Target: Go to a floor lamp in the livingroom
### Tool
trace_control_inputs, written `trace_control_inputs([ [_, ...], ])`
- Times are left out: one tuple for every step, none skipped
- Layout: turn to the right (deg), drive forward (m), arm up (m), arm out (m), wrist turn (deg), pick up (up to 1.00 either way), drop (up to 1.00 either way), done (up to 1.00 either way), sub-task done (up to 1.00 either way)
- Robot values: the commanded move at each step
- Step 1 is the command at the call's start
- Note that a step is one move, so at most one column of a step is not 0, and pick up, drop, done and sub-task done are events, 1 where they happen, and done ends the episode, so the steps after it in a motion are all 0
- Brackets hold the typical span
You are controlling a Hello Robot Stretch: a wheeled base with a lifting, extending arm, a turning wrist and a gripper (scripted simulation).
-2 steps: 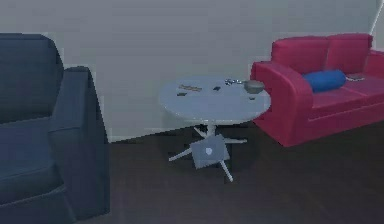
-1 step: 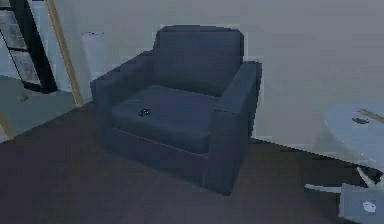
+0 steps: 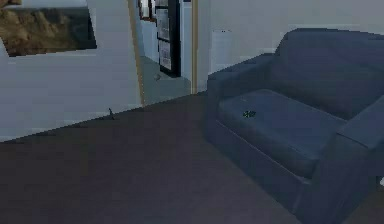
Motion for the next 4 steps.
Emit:
trace_control_inputs([
  [0.0, 1.00, 0.00, 0.00, 0.0, 0.00, 0.00, 0.00, 0.00],
  [-6.0, 0.00, 0.00, 0.00, 0.0, 0.00, 0.00, 0.00, 0.00],
  [0.0, 0.50, 0.00, 0.00, 0.0, 0.00, 0.00, 0.00, 0.00],
  [27.0, 0.00, 0.00, 0.00, 0.0, 0.00, 0.00, 0.00, 0.00],
])
